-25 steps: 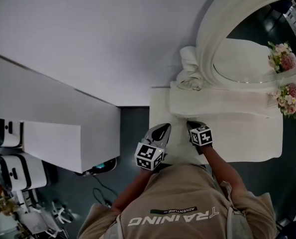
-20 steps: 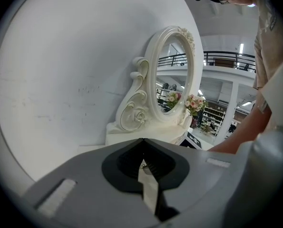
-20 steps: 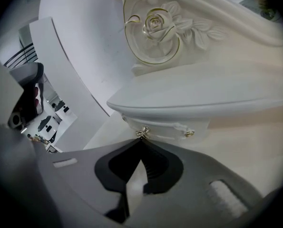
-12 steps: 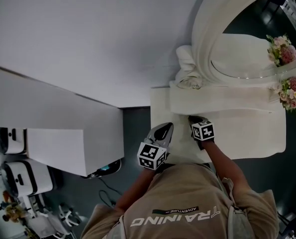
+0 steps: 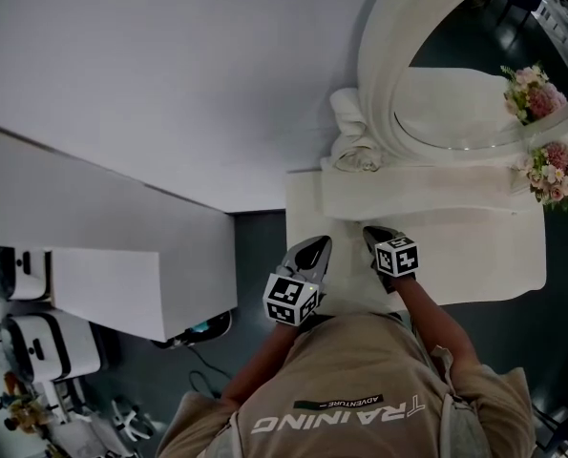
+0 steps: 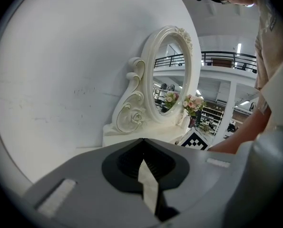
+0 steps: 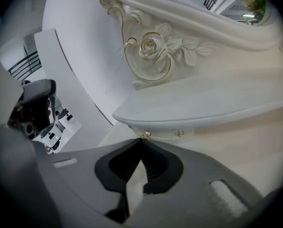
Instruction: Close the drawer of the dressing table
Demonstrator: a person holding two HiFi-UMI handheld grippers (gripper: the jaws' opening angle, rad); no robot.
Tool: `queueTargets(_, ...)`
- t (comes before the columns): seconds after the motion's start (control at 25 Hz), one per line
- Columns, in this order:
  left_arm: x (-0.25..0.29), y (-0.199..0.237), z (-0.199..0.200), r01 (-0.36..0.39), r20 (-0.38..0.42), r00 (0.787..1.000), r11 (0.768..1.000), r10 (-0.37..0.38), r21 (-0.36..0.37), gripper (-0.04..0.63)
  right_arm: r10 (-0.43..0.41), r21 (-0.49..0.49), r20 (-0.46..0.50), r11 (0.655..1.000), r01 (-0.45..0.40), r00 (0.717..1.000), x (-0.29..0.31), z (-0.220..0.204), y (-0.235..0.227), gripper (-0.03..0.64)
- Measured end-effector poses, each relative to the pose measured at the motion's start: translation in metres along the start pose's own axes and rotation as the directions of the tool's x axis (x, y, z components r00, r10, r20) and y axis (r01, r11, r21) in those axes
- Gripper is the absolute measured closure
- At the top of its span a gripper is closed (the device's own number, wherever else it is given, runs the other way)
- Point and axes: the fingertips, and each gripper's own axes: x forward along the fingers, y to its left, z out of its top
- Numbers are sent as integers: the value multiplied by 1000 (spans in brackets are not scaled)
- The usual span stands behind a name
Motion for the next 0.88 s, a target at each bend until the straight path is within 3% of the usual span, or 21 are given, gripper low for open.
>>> queueTargets(0.32, -1, -7, 13, -4, 39, 999, 1000, 3, 27, 577, 52, -18, 146, 999, -49, 988, -64, 24, 15, 615)
queueTargets(0.52, -1, -7, 25, -9, 61, 998, 999, 6, 54, 577, 91, -93, 268, 993, -68, 959, -110, 61, 35, 615)
queueTargets(0.88, -13, -23, 79, 21, 180, 983, 997, -35, 78, 577, 90, -275, 437, 961, 38, 895, -176, 123, 68, 615)
